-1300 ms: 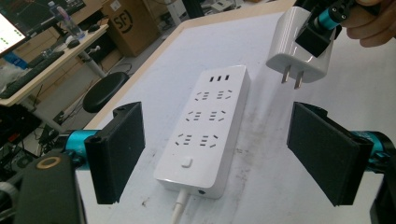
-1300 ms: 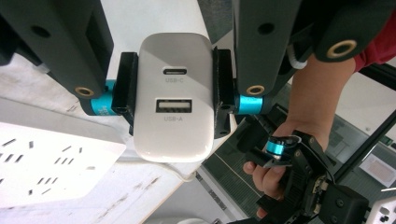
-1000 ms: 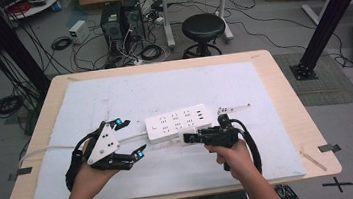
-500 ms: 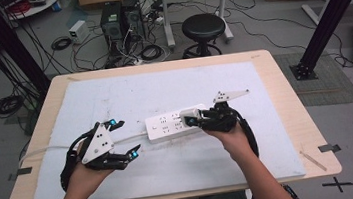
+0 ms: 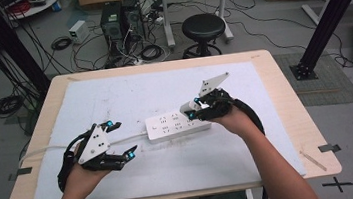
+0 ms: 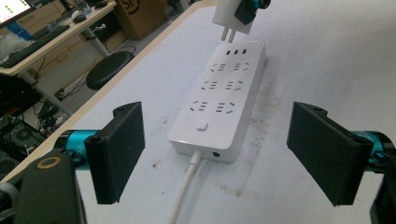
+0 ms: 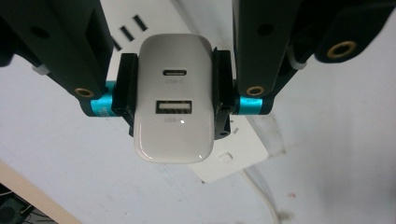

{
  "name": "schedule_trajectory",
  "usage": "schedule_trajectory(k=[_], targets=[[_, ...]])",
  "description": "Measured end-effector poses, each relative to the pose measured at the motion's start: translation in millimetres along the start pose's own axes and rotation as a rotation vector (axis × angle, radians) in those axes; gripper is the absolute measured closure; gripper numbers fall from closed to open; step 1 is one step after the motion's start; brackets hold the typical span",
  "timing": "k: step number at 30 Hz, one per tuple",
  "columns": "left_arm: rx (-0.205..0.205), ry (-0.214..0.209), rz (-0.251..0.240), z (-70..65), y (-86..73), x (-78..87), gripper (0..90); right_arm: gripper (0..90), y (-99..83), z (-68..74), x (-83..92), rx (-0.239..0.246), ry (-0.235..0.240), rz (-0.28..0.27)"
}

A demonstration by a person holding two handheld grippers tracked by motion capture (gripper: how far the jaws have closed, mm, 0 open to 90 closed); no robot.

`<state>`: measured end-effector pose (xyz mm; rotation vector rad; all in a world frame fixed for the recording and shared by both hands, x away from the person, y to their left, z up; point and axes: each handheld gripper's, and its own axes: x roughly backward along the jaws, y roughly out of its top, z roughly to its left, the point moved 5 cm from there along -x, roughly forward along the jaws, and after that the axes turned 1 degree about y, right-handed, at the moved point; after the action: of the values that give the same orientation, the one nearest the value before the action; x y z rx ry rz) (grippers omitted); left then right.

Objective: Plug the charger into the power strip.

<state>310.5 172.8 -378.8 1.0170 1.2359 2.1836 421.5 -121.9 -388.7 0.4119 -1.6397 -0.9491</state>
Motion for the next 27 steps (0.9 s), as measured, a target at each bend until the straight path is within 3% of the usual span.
schedule_trajectory(k=[7, 9, 18, 22, 27], targets=[[0.005, 0.008, 0.008, 2.1, -5.1, 3.2, 19.2, 63.1, 10.0, -11.3, -9.4, 0.145, 0.007, 0.140], [0.006, 0.007, 0.011, 2.9, -6.2, 4.1, 19.3, 63.1, 12.2, -13.2, -11.9, 0.174, 0.012, 0.210], [0.016, 0.018, 0.014, 4.6, -11.0, 5.8, 19.3, 63.1, 28.1, -19.6, -28.3, 0.319, 0.085, 0.418], [0.023, 0.025, 0.021, 6.1, -14.0, 7.8, 19.2, 63.1, 29.9, -23.8, -36.0, 0.396, 0.095, 0.528], [0.032, 0.030, 0.027, 7.4, -17.2, 8.6, 19.2, 63.1, 30.7, -28.5, -42.8, 0.459, 0.137, 0.604]])
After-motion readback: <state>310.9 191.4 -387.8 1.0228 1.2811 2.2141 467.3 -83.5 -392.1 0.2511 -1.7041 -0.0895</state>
